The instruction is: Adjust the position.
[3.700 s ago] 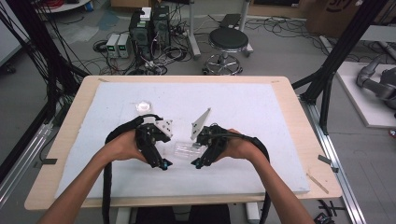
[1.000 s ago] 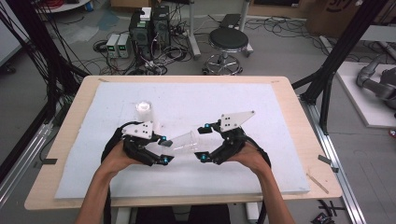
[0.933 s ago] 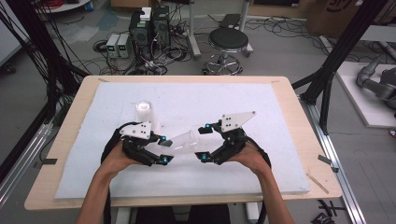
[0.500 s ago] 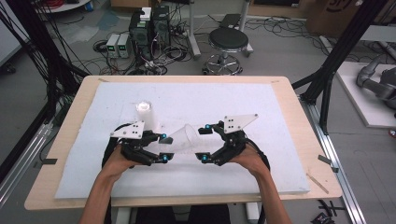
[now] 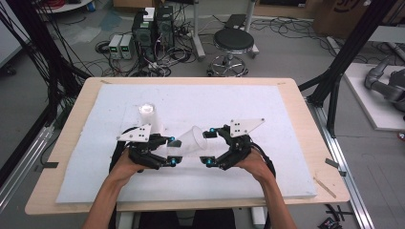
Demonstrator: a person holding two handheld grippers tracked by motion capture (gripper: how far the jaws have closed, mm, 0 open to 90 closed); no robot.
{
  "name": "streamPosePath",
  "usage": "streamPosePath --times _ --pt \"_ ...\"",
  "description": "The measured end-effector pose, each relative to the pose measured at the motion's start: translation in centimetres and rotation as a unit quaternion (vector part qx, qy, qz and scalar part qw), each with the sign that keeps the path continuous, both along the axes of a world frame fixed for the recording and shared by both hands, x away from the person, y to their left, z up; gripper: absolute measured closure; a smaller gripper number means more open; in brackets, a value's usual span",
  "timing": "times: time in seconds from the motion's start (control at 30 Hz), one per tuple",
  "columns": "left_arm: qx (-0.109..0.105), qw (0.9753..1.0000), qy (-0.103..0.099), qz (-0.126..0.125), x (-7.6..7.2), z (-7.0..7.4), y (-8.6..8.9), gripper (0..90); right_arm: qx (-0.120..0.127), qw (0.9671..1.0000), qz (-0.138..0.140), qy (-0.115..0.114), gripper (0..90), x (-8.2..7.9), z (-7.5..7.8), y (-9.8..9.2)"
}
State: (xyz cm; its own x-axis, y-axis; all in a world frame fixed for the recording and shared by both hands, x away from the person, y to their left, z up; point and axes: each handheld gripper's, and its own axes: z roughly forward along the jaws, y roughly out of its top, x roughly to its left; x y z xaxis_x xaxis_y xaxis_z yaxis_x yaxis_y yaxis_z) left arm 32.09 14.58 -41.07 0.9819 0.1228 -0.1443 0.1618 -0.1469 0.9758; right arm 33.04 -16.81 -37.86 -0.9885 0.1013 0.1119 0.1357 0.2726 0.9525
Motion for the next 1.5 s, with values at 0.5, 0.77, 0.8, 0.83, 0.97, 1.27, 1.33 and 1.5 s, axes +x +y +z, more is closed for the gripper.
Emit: streamPosePath --times 0.5,0.77,0.8,0.83,0.97,1.27,1.33,1.5 --pt "0.003 0.9999 -0.004 -0.012 -0.1 0.2 -1.1 42.0 0.017 0.9997 0.018 0.005 12.8 0.2 0.1 1.7" --pt "0.004 0.9998 -0.005 -0.016 -0.1 0.3 -1.2 41.9 0.026 0.9992 0.030 0.007 14.6 0.2 0.2 2.3" --pt "0.003 0.9998 -0.005 -0.016 -0.1 0.3 -1.2 42.0 0.027 0.9991 0.032 0.006 14.6 0.2 0.1 2.3" --pt "0.003 0.9998 -0.005 -0.017 -0.1 0.3 -1.2 42.0 0.025 0.9992 0.031 0.007 14.6 0.2 0.1 2.4" --pt "0.004 0.9998 -0.007 -0.020 -0.1 0.3 -1.3 41.9 0.030 0.9988 0.037 0.010 15.1 0.2 0.1 2.5" --pt "0.006 0.9996 -0.007 -0.026 -0.3 0.3 -1.4 41.9 0.043 0.9975 0.055 0.010 24.8 0.3 0.2 2.6" --pt "0.006 0.9996 -0.009 -0.027 -0.3 0.3 -1.4 41.9 0.042 0.9976 0.056 0.005 28.2 0.2 0.2 2.6" --pt "0.008 0.9995 -0.008 -0.028 -0.3 0.3 -1.4 42.0 0.044 0.9975 0.055 0.003 30.8 0.2 0.2 2.6"
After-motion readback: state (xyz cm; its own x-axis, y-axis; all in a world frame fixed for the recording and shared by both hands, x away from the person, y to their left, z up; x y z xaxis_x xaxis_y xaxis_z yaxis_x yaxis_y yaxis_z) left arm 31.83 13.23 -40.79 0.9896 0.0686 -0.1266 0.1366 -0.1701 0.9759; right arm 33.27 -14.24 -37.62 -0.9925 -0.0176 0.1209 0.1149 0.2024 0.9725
